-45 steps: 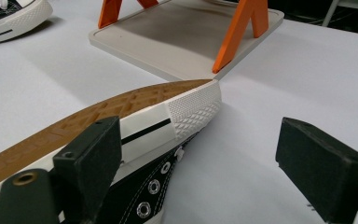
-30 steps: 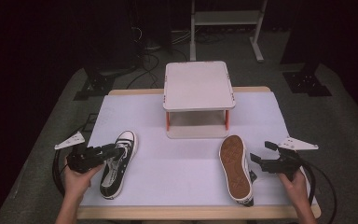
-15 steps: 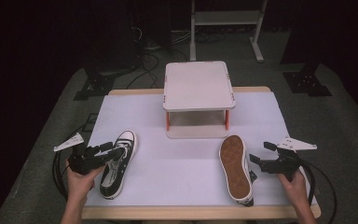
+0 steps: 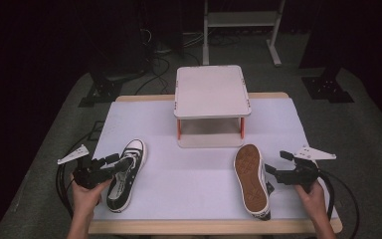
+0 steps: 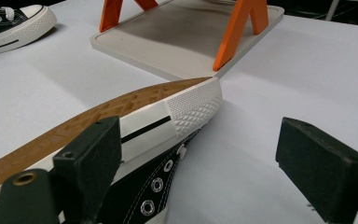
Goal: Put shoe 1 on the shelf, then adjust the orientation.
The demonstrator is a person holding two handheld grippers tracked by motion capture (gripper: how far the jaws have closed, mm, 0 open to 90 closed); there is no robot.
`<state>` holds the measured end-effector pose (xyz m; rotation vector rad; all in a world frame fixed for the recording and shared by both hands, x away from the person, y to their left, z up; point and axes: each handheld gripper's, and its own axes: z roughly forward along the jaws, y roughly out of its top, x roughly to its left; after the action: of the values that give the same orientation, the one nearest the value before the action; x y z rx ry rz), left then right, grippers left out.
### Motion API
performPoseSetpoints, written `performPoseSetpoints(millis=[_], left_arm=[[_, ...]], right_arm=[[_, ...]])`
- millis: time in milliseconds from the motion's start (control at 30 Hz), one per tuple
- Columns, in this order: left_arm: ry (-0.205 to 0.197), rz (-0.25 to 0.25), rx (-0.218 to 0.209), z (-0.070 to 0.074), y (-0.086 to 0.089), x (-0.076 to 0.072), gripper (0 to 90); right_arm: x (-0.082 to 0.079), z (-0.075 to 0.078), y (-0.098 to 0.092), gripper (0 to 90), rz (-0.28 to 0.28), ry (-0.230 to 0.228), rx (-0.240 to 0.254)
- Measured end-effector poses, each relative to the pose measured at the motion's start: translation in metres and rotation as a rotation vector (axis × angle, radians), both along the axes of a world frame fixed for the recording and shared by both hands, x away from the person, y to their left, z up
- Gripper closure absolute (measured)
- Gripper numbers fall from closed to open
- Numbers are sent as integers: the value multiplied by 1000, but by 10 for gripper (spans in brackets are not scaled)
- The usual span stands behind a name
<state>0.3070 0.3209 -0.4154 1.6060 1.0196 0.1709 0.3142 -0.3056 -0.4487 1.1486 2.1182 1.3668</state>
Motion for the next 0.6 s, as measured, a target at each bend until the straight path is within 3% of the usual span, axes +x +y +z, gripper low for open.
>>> performPoseSetpoints(millis=[167, 300, 600], left_arm=[[-2, -1, 5, -1, -1, -3, 274], [-3, 8, 7, -1, -1, -4, 248], [36, 24, 13, -8, -1, -4, 235]], right_arm=[[0, -1, 3, 140, 3, -2, -32], [-1, 0, 4, 140, 4, -3, -29], [-4, -2, 6, 140, 16, -3, -41]])
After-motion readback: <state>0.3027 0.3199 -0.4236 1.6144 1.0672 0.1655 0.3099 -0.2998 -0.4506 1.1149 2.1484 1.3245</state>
